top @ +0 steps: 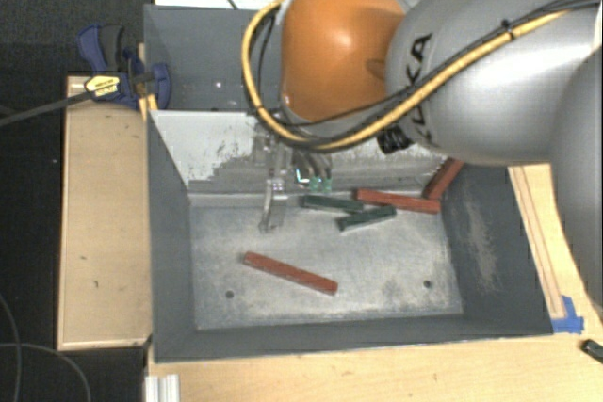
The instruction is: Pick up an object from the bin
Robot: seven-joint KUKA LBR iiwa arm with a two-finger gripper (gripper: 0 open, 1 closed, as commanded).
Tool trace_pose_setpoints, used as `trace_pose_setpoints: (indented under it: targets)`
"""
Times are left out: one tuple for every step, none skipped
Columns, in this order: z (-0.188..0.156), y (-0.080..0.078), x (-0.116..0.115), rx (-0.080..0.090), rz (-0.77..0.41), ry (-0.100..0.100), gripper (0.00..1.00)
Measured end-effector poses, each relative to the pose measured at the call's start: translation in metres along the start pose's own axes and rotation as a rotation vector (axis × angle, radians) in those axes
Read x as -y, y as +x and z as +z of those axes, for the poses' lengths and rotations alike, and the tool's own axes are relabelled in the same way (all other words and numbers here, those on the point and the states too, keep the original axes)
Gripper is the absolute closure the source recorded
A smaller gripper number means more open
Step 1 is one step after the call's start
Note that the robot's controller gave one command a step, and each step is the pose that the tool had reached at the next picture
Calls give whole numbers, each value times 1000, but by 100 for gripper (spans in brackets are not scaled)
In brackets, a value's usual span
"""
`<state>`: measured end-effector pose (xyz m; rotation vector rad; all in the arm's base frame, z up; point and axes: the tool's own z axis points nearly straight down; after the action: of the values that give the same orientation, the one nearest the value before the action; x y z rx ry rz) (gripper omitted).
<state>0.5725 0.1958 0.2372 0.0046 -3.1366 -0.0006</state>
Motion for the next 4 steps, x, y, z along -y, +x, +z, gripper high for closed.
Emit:
trace_pose_setpoints:
  targets:
    - [172, 62, 68, -3, -77, 3, 0]
    - [137, 82, 45, 4, 60, -1, 0]
    - [137, 77, 56, 6, 144, -1, 0]
    - [168, 69, 60, 1, 270, 0, 0]
